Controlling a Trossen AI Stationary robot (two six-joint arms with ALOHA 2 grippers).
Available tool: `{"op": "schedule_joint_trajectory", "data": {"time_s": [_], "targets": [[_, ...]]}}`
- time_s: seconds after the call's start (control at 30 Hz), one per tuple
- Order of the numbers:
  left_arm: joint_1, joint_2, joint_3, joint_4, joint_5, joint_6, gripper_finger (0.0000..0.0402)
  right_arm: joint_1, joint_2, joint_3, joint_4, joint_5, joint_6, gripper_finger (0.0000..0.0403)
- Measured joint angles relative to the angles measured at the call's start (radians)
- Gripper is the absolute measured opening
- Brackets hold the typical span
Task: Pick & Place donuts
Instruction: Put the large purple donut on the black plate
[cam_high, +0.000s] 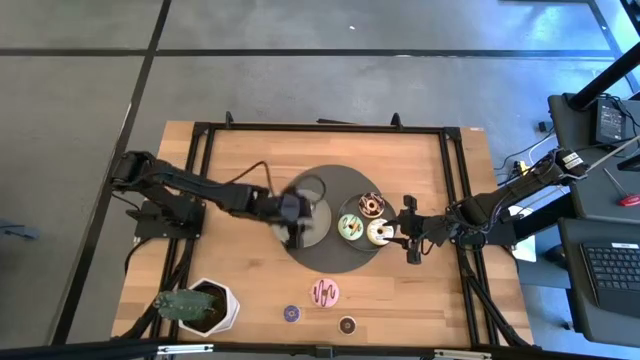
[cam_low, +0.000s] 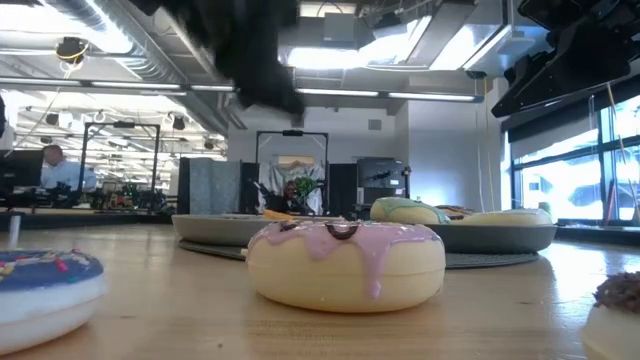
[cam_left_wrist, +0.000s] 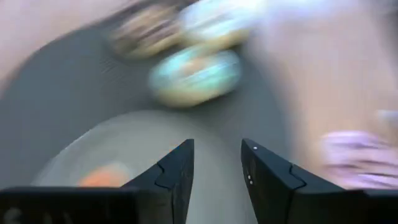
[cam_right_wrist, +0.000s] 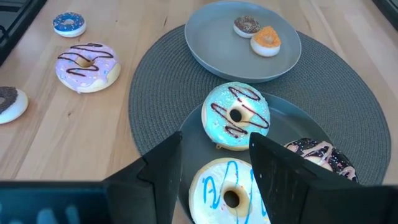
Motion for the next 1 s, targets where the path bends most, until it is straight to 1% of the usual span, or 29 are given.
{"op": "schedule_joint_trajectory", "data": {"time_s": [0.07,0.1,0.13,0.27,0.33,0.4,0.47,0.53,0.57,0.63,0.77,0.83,0.93,1.0], "targets": [[-0.04,0.024,0.002,0.115,0.09,0.036,0.0129,0.0,0.0,0.0,0.001,0.0,-0.001,0.0186],[-0.056,0.038,0.002,0.135,0.115,0.042,0.0128,0.0,0.0,0.0,0.003,0.0,-0.002,0.0186],[-0.068,0.054,0.001,0.14,0.123,0.048,0.0128,0.0,0.0,0.0,0.006,0.0,-0.002,0.0186],[-0.112,0.105,0.0,0.133,0.098,0.065,0.013,0.0,0.0,0.0,0.032,0.0,0.005,0.0186],[-0.131,0.122,0.0,0.135,0.099,0.059,0.0129,0.0,0.005,0.0,0.106,0.0,0.029,0.0186],[-0.147,0.128,0.0,0.133,0.099,0.059,0.0128,0.0,0.02,0.0,0.228,-0.015,0.003,0.0186],[-0.159,0.128,0.0,0.137,0.096,0.079,0.0126,0.0,0.055,0.002,0.347,-0.101,-0.086,0.0186],[-0.166,0.127,0.0,0.136,0.095,0.101,0.0125,0.001,0.113,0.022,0.417,-0.206,-0.168,0.0186],[-0.168,0.125,0.0,0.136,0.095,0.107,0.0125,0.002,0.152,0.046,0.423,-0.233,-0.187,0.0186],[-0.172,0.123,0.0,0.143,0.095,0.106,0.0126,0.001,0.239,0.112,0.409,-0.243,-0.196,0.0186],[-0.17,0.123,0.0,0.126,0.097,0.1,0.0127,0.001,0.44,0.271,0.326,-0.243,-0.203,0.0186],[-0.169,0.122,0.0,0.073,0.12,0.075,0.0126,0.001,0.527,0.352,0.274,-0.245,-0.192,0.0186],[-0.17,0.104,0.0,-0.05,0.169,0.0,0.0125,0.005,0.637,0.454,0.178,-0.259,-0.153,0.0186],[-0.173,0.086,0.0,-0.14,0.179,-0.061,0.0125,0.011,0.703,0.505,0.166,-0.264,-0.145,0.0186]]}}
